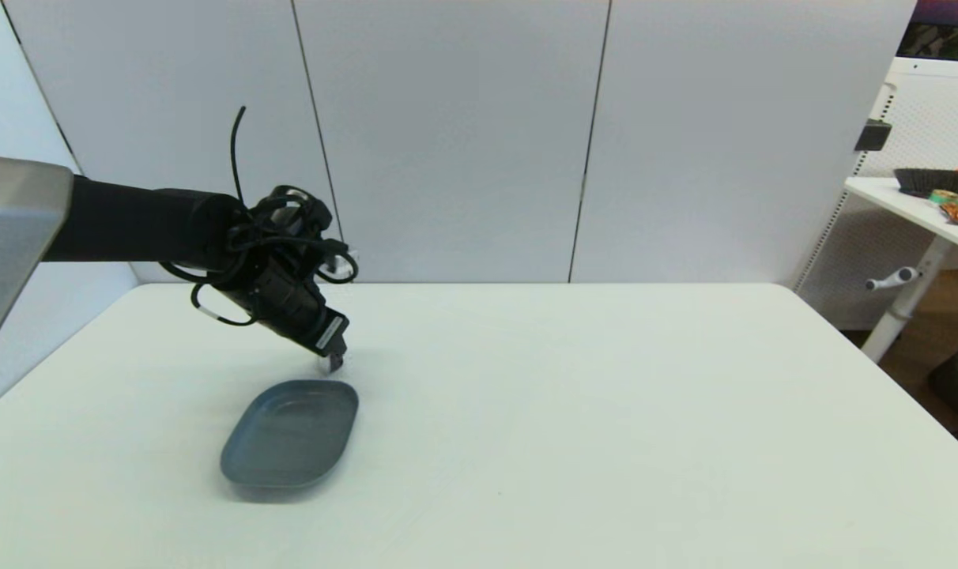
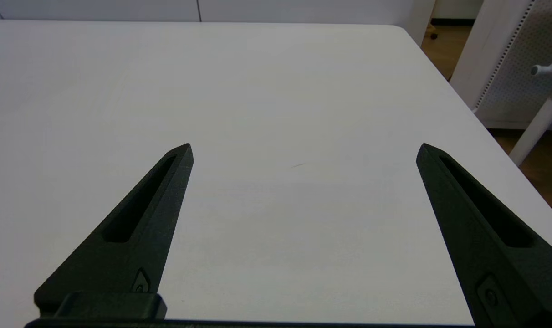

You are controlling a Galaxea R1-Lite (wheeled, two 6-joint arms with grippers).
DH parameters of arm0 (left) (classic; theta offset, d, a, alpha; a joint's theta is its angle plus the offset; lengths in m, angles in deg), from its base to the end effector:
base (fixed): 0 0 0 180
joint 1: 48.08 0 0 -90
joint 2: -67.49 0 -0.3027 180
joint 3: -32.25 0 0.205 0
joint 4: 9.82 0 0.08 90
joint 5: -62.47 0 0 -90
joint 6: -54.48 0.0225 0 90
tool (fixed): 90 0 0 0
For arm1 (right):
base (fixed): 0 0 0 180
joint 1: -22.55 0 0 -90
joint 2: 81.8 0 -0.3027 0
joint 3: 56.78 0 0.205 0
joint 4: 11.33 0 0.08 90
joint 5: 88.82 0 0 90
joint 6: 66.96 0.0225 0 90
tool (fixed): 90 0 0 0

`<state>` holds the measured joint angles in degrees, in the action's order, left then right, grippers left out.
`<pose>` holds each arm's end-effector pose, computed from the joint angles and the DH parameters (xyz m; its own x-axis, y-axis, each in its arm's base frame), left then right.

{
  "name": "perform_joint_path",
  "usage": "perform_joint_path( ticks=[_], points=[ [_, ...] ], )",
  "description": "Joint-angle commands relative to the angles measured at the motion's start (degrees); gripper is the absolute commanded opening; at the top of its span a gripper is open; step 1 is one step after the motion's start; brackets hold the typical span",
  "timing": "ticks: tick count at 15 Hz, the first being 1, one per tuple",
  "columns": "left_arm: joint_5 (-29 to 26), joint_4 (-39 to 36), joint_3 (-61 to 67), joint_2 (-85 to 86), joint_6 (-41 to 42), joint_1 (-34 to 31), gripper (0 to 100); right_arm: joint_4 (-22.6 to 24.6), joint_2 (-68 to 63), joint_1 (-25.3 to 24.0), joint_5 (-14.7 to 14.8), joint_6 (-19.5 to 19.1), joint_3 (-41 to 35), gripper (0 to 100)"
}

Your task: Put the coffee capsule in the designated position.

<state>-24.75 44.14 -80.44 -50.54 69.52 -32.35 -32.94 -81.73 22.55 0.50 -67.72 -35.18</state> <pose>0.3840 -0.1070 0.1600 0.5040 -0.0916 -0.8588 0.4533 0.8745 0.1728 -0.0097 0.0003 0.0754 0.9999 0.0119 0.0010 -0.0119 0.9998 -0.0133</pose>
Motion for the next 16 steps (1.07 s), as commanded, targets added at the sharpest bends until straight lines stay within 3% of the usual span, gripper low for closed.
perform_joint_path(
  ticks=[1,9,12,14,16],
  points=[
    [0.0,0.1,-0.1,0.2,0.3,0.0,100,0.0,-0.1,0.0,0.0,0.0,0.0,100],
    [0.9,-9.3,-0.3,21.2,0.2,-0.7,100,0.0,-0.1,0.0,0.0,0.0,0.0,100],
    [4.7,-11.6,-0.4,30.7,0.2,-3.1,100,0.0,-0.1,0.0,0.0,0.0,0.0,100],
    [5.7,-11.0,0.1,37.2,0.1,-3.2,100,0.0,-0.1,0.0,0.0,0.0,0.0,100],
    [5.8,-5.3,2.8,45.3,-0.1,-4.7,100,0.0,-0.1,0.0,0.0,0.0,0.0,100]
  ],
)
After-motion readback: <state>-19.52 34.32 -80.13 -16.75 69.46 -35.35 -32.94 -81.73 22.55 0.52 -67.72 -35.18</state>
